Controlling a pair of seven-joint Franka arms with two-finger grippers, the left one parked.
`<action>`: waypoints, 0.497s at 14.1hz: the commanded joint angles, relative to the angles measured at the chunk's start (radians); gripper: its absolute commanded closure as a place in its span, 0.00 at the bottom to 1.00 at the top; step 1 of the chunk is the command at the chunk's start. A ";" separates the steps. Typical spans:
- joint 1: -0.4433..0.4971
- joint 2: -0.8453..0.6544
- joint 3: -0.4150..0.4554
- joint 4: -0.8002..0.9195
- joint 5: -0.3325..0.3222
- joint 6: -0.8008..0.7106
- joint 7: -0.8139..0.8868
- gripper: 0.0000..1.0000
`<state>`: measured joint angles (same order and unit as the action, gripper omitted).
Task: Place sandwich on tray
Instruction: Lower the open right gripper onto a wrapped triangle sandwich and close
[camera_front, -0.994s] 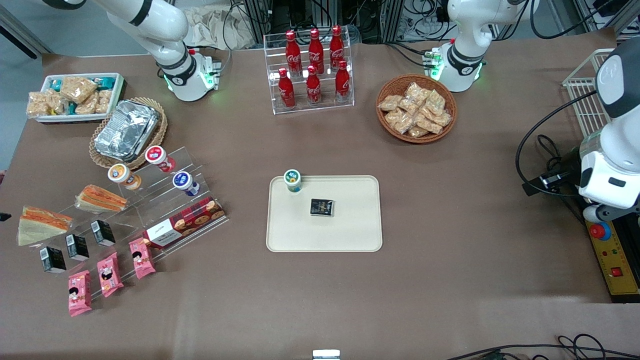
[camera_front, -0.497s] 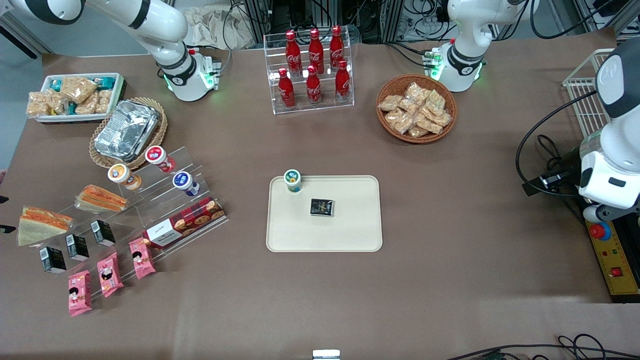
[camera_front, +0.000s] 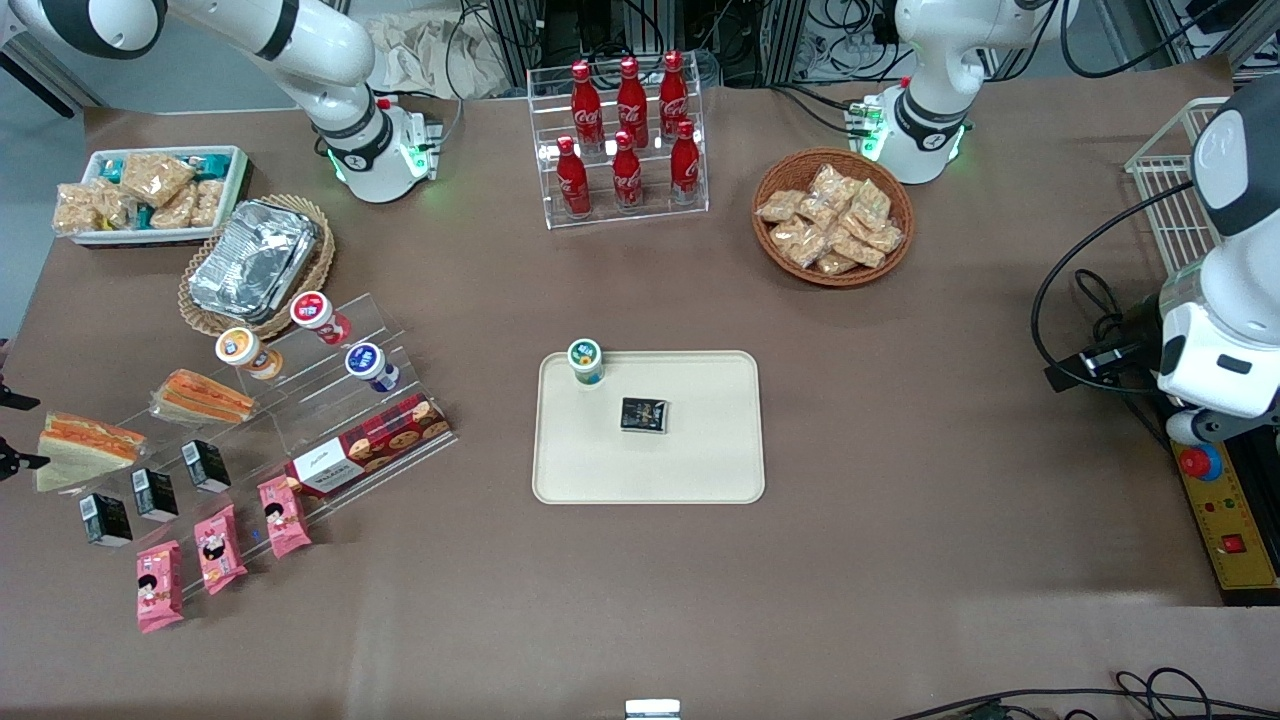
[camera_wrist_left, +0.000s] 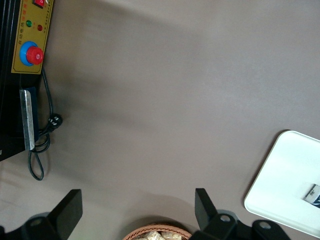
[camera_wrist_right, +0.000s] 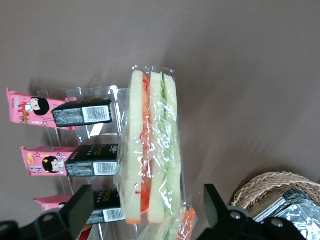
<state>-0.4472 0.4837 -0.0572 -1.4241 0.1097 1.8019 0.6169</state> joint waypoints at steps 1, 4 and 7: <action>-0.011 0.012 0.007 -0.010 0.025 0.022 0.011 0.02; -0.022 0.019 0.007 -0.039 0.036 0.046 0.009 0.02; -0.024 0.021 0.008 -0.045 0.073 0.071 -0.002 0.10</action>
<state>-0.4600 0.5091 -0.0571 -1.4587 0.1385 1.8454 0.6193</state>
